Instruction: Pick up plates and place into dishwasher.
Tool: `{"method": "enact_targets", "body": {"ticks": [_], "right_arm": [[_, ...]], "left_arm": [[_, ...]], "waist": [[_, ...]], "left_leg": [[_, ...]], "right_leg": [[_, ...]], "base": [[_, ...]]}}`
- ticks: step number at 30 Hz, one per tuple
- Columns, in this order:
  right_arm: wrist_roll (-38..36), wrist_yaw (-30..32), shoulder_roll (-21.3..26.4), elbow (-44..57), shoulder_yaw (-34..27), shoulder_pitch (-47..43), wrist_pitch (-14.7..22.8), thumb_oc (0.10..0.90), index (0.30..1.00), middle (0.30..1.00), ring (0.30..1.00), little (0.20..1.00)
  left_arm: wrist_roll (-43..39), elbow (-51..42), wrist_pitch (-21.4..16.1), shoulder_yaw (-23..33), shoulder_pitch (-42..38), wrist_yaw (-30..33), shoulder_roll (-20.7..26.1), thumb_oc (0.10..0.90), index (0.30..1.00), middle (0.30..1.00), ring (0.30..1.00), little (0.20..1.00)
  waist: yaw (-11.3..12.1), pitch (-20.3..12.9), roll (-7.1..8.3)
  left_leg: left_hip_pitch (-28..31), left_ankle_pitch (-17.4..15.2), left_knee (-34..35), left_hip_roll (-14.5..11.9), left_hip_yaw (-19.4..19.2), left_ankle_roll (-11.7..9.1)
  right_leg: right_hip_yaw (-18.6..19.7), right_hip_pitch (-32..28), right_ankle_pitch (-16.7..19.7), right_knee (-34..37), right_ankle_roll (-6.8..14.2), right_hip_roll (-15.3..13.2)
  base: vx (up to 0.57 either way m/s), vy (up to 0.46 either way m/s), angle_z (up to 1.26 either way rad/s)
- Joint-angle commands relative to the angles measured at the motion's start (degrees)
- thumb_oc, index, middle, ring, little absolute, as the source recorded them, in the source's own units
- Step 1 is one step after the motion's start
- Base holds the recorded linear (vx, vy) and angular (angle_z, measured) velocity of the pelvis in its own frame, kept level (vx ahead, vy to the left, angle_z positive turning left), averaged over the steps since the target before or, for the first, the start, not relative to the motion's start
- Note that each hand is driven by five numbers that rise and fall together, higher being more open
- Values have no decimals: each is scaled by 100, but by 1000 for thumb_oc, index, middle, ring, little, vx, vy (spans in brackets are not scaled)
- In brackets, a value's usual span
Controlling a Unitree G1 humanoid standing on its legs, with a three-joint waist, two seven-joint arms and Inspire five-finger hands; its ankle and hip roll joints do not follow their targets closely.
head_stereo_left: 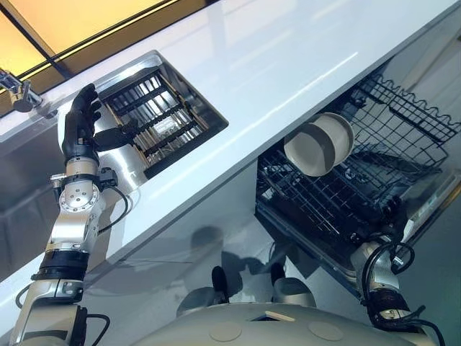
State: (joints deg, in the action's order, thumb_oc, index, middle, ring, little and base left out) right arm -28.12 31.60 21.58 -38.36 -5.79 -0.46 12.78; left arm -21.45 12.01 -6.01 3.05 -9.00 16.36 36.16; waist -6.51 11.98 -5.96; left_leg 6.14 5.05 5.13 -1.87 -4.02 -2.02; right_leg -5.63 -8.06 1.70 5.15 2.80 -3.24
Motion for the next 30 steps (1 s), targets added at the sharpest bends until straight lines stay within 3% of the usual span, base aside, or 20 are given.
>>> {"method": "enact_targets", "body": {"ticks": [1, 5, 6, 9, 10, 15, 22, 27, 30], "right_arm": [[-116, -185, 501, -23, 141, -608, 225, 800, 900, 900, 900, 900], [-366, -305, 537, -192, 196, -743, 350, 800, 900, 900, 900, 900], [-672, -634, 511, -184, 226, -769, 395, 800, 900, 900, 900, 900], [-1734, -1900, 407, -72, 264, -803, 335, 800, 900, 900, 900, 900], [-2415, -2957, 288, 66, 316, -830, 237, 800, 900, 900, 900, 900], [-3903, -4850, 38, 828, 750, -1054, 190, 800, 900, 900, 900, 900], [-4910, -5366, -418, 2034, 1213, -2098, 292, 800, 900, 900, 900, 900], [-4792, -5025, -875, 2681, 1649, -3071, 390, 800, 900, 900, 900, 900], [-4321, -4632, -1030, 2973, 1903, -3623, 701, 800, 900, 900, 900, 900]], "left_arm": [[-188, -257, -322, 111, -838, 63, 568, 800, 900, 900, 900, 900], [-238, -236, -339, 44, -957, 20, 606, 800, 900, 900, 900, 900], [-245, -246, -313, 34, -1006, 5, 617, 800, 900, 900, 900, 900], [-239, -268, -254, 56, -1062, -55, 625, 800, 900, 900, 900, 900], [-207, -233, -284, 72, -1081, -122, 614, 800, 900, 900, 900, 900], [-138, 126, -461, 6, -1299, -267, 572, 800, 900, 900, 900, 900], [-46, 413, -543, -186, -1515, -135, 438, 800, 900, 900, 900, 900], [16, 562, -531, -389, -1700, -43, 288, 800, 900, 900, 900, 900], [21, 667, -552, -541, -1799, -9, 225, 800, 900, 900, 900, 900]], "waist": [[164, -22, -155], [218, 83, -140], [234, 117, -121], [269, 153, -76], [300, 179, -39], [392, 222, 61], [548, 224, 126], [705, 179, 127], [789, 125, 153]], "left_leg": [[-187, -413, -151, 372, 101, 152], [-253, -394, -187, 353, 157, 132], [-286, -386, -209, 347, 170, 124], [-311, -386, -247, 338, 198, 113], [-338, -387, -282, 326, 216, 106], [-400, -402, -385, 289, 221, 70], [-482, -425, -473, 305, 221, 47], [-528, -440, -547, 346, 262, 64], [-548, -449, -591, 371, 296, 82]], "right_leg": [[-133, 631, -674, -1090, -84, 398], [-170, 649, -675, -1103, -117, 413], [-183, 652, -672, -1104, -129, 418], [-218, 630, -666, -1085, -150, 426], [-241, 614, -661, -1068, -167, 432], [-346, 566, -614, -962, -156, 423], [-385, 501, -492, -676, -137, 394], [-378, 450, -435, -527, -168, 370], [-361, 425, -415, -474, -192, 368]], "base": [[-39, -56, 12], [-30, -47, 20], [-20, -65, 18], [1, -56, 11], [7, -61, 3], [11, -56, -1], [6, -3, -2], [33, 24, -1], [44, 13, 4]]}}
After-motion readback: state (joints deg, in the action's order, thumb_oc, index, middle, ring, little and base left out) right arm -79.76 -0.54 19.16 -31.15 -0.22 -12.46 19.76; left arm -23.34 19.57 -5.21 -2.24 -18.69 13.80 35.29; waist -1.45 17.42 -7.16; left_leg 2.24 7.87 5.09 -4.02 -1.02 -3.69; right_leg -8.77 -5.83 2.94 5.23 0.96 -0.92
